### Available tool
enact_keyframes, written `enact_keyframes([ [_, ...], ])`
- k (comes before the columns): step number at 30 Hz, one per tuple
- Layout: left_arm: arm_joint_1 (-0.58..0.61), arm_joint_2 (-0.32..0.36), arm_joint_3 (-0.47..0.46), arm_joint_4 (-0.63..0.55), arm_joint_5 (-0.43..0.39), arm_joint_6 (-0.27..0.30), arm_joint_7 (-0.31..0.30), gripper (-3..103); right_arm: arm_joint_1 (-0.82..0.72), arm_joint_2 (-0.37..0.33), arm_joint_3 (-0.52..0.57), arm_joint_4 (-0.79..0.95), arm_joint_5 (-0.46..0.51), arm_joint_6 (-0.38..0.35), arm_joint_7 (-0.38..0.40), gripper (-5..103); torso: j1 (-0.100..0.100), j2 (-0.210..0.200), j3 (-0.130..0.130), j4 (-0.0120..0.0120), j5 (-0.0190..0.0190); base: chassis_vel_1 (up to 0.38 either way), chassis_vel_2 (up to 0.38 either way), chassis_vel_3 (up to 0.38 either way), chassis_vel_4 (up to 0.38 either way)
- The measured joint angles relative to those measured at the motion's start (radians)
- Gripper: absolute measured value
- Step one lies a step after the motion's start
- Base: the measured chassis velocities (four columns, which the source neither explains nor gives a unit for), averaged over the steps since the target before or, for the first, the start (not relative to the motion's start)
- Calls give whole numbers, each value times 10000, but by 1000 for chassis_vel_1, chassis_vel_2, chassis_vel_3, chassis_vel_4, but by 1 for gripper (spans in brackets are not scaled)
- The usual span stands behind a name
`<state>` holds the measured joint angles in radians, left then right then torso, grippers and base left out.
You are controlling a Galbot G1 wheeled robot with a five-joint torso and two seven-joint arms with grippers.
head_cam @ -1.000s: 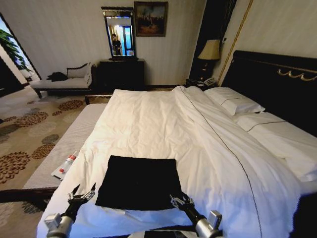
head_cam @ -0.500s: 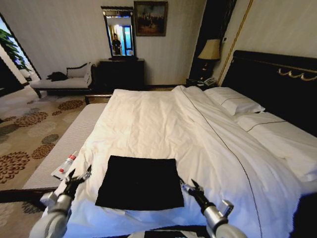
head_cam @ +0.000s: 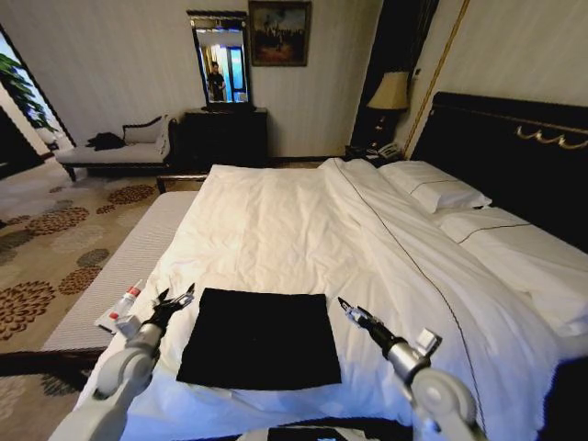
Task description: Fold the clothes on the bed.
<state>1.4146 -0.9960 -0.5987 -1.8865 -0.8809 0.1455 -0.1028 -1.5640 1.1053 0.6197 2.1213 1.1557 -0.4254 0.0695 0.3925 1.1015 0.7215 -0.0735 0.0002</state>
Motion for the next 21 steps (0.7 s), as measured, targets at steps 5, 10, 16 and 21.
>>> enact_keyframes([
  [5,-155,182,294,4,-390,50,-39,100,792,-479,-586,-917,233,-207,6,100,-1,0,-1,2,0,0,0,0,0],
  [10,-349,273,529,164,-757,82,-73,100,1678,-718,-1101,-2063,401,-405,6,100,0,-1,-1,2,0,0,0,0,0],
  [16,-242,234,705,171,-689,96,-199,100,2504,-901,-1497,-2781,901,-656,-17,100,-1,0,-1,1,-2,0,0,0,0],
  [21,-76,323,755,169,-512,80,-214,100,2903,-693,-1692,-3086,1046,-729,-54,100,-3,0,-1,4,-1,0,0,0,0],
])
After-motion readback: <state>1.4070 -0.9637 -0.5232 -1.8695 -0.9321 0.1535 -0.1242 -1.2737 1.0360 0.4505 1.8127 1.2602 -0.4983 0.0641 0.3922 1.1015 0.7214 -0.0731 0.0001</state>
